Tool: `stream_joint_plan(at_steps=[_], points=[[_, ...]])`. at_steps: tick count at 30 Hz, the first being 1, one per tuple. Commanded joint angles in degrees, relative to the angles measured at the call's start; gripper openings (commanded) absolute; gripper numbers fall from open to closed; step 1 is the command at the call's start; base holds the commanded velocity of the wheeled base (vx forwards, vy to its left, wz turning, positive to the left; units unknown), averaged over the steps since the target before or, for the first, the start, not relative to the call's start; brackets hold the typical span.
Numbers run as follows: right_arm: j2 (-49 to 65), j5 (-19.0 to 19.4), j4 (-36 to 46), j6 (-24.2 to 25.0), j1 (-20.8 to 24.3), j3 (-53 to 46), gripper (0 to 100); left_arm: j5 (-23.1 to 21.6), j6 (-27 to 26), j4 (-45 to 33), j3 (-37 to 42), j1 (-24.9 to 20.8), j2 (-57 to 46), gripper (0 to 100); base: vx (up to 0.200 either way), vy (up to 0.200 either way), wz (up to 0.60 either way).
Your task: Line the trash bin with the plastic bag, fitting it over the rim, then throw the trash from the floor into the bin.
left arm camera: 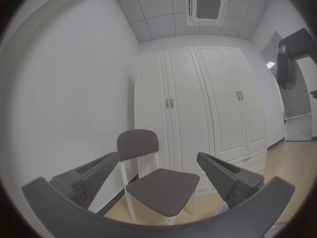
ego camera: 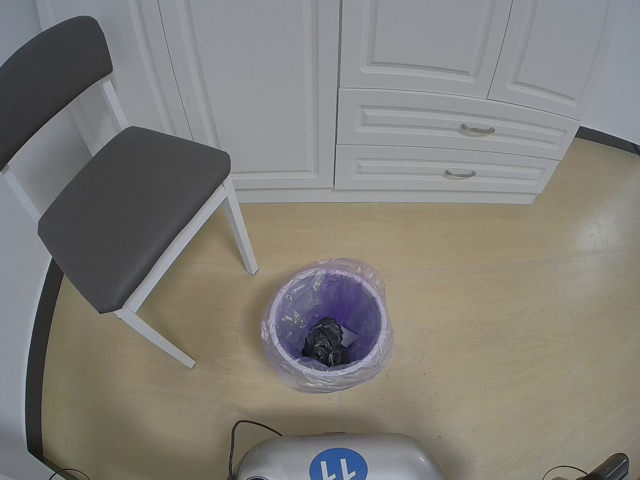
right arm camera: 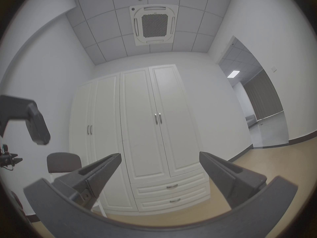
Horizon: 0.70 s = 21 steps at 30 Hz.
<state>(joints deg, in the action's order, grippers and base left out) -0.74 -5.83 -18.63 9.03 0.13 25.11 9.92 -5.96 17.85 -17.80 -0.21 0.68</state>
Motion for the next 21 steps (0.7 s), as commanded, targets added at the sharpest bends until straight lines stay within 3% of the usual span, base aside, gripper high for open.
stream_joint_plan(at_steps=[1, 13, 21], points=[[0.66, -0.06, -4.22, -0.42, 0.04, -7.62, 100, 0.27, -0.02, 0.52, 4.44, 0.03, -0.68, 100, 0.0, 0.0, 0.0], [0.66, 0.11, -6.42, -0.51, 0.04, -12.19, 100, 0.45, 0.25, 0.52, 15.78, 0.03, -0.68, 100, 0.0, 0.0, 0.0], [0.66, 0.2, -6.51, -2.44, 0.04, -14.48, 100, 0.36, 0.34, -1.5, 17.71, 0.03, -0.42, 100, 0.0, 0.0, 0.0]])
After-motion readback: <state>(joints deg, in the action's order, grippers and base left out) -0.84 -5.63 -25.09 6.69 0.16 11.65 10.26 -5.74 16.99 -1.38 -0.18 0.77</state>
